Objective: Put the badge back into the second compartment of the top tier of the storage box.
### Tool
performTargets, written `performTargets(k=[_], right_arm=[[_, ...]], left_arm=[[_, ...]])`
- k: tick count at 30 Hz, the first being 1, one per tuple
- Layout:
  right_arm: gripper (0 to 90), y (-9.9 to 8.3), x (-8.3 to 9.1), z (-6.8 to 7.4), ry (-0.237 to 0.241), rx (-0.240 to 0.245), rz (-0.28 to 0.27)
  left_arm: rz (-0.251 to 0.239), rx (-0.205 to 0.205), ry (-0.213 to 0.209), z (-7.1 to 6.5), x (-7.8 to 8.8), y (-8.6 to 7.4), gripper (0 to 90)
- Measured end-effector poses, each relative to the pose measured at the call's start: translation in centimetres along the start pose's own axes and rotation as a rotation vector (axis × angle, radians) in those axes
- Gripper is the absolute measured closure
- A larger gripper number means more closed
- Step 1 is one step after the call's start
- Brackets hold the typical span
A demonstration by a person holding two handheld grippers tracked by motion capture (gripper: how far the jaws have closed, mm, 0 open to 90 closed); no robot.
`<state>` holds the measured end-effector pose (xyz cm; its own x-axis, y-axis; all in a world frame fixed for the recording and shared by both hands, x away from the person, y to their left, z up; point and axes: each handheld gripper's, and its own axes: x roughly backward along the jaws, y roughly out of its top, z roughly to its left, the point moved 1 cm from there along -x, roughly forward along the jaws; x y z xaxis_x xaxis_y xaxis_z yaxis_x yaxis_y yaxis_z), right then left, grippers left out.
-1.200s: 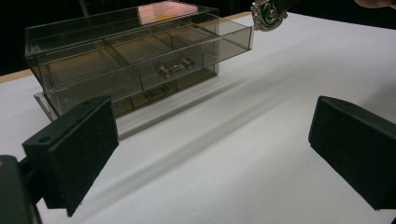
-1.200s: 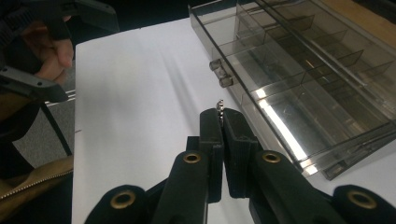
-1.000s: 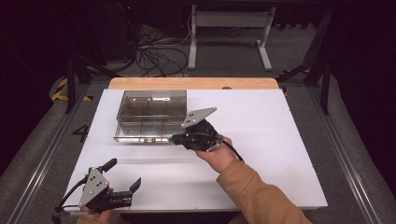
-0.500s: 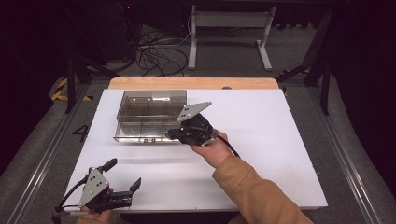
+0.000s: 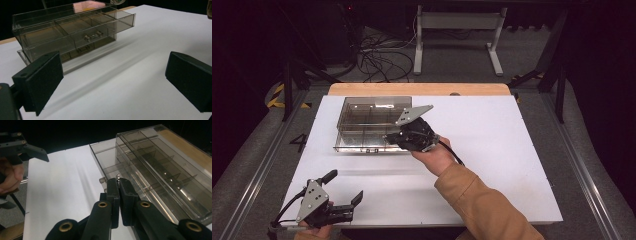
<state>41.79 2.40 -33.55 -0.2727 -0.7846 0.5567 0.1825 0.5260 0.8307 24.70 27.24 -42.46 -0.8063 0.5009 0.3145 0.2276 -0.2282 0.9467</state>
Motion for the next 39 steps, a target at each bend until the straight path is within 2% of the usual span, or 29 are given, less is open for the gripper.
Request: performTargets(k=[14, 24, 39], right_arm=[[87.3, 0.2, -2.5, -1.5, 0.02, -0.08, -0.035], [87.3, 0.2, -4.5, -2.1, 0.027, -0.119, -0.027], [87.3, 0.5, -6.7, -1.7, 0.028, -0.117, 0.003]], left_arm=[[0.001, -0.004, -0.003, 0.0, 0.0, 0.0, 2.3], [0.0, -0.004, -0.005, 0.1, 0.0, 0.0, 2.3], [0.002, 0.002, -0.012, 0.0, 0.0, 0.0, 2.3]])
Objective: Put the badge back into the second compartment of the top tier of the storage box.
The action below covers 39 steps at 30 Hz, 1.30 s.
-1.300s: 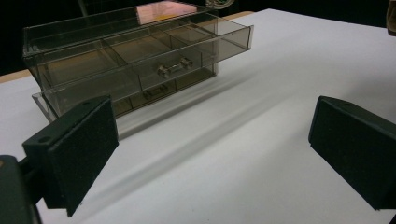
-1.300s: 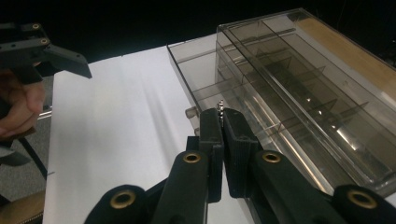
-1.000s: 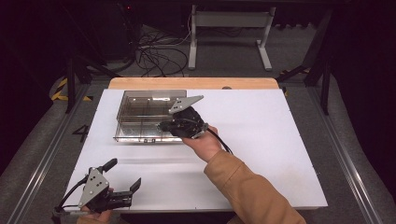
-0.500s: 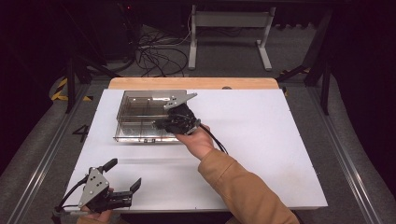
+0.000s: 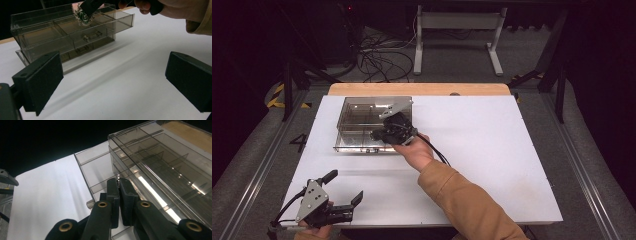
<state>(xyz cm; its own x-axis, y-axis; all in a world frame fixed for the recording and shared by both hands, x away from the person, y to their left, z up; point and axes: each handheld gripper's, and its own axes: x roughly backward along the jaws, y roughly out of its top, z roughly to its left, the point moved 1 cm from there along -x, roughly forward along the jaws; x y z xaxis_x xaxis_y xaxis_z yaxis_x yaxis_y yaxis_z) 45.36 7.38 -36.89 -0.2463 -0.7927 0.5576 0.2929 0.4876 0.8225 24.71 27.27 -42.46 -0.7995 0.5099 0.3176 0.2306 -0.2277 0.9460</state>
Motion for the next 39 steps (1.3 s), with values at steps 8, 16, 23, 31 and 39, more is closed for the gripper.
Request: performTargets(k=[8, 16, 23, 31, 39], right_arm=[[87.3, 0.0, -1.0, 0.4, -0.006, -0.002, 0.029], [87.3, -0.1, -1.7, 0.7, -0.012, -0.002, 0.055], [87.3, -0.2, -2.0, 0.8, -0.011, -0.008, 0.066], [87.3, -0.3, -2.1, 0.7, -0.006, -0.015, 0.074], [85.1, -0.3, -2.1, 0.7, -0.011, -0.016, 0.076]], left_arm=[[-0.002, -0.003, 0.0, 0.0, 0.0, 0.0, 2.3], [-0.003, -0.003, -0.001, 0.0, 0.0, 0.0, 2.3], [-0.002, -0.004, -0.002, 0.0, 0.0, 0.0, 2.3], [-0.001, -0.004, -0.003, 0.0, -0.1, 0.0, 2.3], [0.0, -0.004, -0.004, 0.0, -0.1, 0.0, 2.3]])
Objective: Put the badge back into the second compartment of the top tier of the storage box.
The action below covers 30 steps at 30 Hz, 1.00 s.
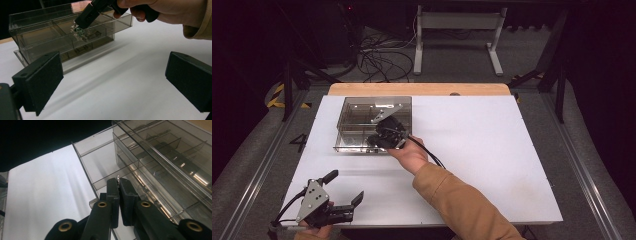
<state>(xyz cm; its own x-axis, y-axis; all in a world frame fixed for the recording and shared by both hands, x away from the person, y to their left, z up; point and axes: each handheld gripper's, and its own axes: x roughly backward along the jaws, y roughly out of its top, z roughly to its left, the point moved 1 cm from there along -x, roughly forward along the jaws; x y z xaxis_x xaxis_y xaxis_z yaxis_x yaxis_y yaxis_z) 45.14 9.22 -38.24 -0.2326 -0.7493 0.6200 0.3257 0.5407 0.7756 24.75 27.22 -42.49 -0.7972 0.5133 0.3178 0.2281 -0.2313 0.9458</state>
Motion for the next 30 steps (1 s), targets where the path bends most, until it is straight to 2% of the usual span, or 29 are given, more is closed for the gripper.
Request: performTargets(k=[7, 15, 19, 21, 24, 27, 30], right_arm=[[82.3, -0.1, 0.0, -0.1, -0.019, 0.004, 0.006], [71.1, -0.1, -0.1, 0.0, -0.043, 0.023, 0.003], [59.2, 0.0, 0.1, 0.0, -0.048, 0.04, -0.011], [50.5, 0.1, 0.3, 0.0, -0.023, 0.034, -0.031], [43.4, 0.3, 0.8, 0.1, -0.004, 0.038, -0.05], [35.7, 0.5, 1.5, 0.4, -0.018, 0.073, -0.059], [27.5, 0.6, 2.4, 0.7, -0.057, 0.115, -0.066]], left_arm=[[0.0, -0.001, -0.001, 0.0, 0.0, 0.0, 2.3], [0.0, -0.001, -0.001, 0.0, 0.0, 0.0, 2.3], [0.001, 0.005, -0.005, 0.0, 0.0, 0.0, 2.3], [0.001, 0.005, -0.005, 0.0, 0.0, 0.0, 2.3], [-0.001, 0.001, -0.003, 0.0, 0.0, 0.0, 2.3], [-0.001, 0.003, -0.003, 0.0, 0.0, 0.0, 2.3], [0.0, -0.004, 0.0, 0.0, 0.0, 0.0, 2.4]])
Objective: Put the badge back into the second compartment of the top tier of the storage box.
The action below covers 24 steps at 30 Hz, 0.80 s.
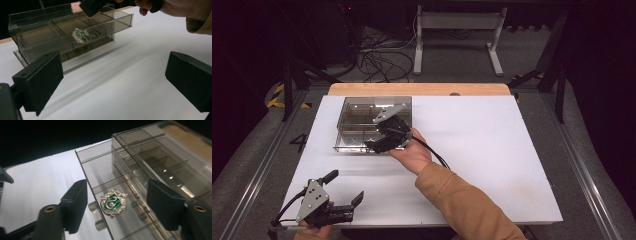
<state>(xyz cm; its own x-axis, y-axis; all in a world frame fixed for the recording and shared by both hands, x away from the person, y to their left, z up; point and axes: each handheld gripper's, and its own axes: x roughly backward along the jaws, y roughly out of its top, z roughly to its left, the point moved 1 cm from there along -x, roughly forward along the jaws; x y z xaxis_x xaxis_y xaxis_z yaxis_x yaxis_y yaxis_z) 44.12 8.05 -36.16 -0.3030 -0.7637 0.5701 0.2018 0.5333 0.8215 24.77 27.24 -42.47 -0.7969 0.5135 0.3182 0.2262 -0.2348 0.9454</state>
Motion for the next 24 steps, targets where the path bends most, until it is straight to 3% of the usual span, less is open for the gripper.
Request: performTargets(k=[9, 24], right_arm=[[21.7, 0.2, 1.6, 0.3, -0.016, 0.026, -0.025], [19.8, 0.0, 3.3, -0.4, -0.018, 0.008, -0.045]], left_arm=[[0.004, -0.003, 0.001, -0.1, -0.1, 0.0, 2.3], [-0.001, -0.001, 0.0, 0.0, -0.1, 0.0, 2.4]])
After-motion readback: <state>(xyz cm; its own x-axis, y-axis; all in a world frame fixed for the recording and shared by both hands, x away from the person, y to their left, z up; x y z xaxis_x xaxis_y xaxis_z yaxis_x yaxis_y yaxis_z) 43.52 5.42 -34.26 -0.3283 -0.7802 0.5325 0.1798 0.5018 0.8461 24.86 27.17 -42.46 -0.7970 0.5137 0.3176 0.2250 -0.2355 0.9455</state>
